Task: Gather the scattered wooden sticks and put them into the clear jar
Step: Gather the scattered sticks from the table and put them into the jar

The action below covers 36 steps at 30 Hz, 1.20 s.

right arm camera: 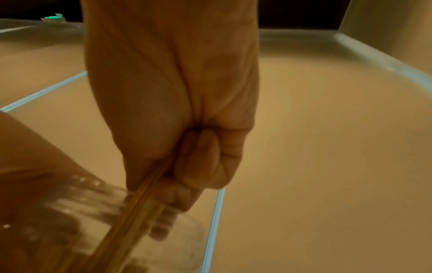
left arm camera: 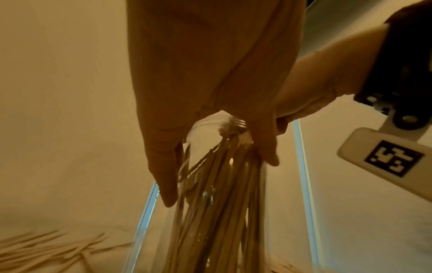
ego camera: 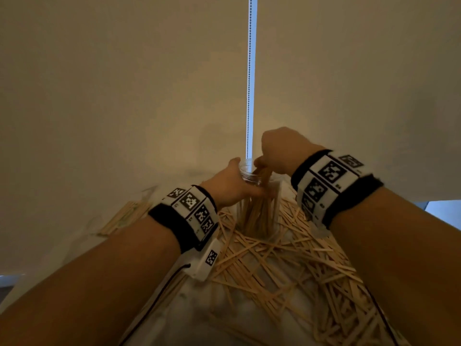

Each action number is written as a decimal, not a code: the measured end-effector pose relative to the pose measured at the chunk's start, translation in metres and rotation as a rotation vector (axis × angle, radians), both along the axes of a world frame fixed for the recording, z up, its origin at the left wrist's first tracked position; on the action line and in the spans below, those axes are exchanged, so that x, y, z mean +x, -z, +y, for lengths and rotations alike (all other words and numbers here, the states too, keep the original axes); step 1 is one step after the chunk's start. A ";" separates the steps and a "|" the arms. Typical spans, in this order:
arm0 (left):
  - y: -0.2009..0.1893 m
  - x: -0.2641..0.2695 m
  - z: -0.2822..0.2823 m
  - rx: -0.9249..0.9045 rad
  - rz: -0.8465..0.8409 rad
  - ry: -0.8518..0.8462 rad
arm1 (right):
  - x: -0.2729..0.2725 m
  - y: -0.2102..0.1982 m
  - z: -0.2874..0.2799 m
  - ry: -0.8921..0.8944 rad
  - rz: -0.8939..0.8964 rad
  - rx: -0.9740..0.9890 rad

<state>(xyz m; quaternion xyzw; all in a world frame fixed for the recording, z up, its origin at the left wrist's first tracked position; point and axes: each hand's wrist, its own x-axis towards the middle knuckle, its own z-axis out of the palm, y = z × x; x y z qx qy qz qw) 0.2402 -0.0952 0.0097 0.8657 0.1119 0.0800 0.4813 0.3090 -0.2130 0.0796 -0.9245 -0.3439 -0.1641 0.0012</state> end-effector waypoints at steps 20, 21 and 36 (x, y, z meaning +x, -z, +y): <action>0.015 0.012 0.008 0.063 -0.021 -0.027 | -0.005 0.007 0.009 -0.066 0.114 -0.082; 0.016 0.013 0.008 0.077 -0.020 -0.029 | -0.006 0.009 0.009 -0.075 0.138 -0.082; -0.002 -0.079 0.034 0.424 0.393 -0.035 | -0.080 0.033 -0.033 -0.158 0.224 0.325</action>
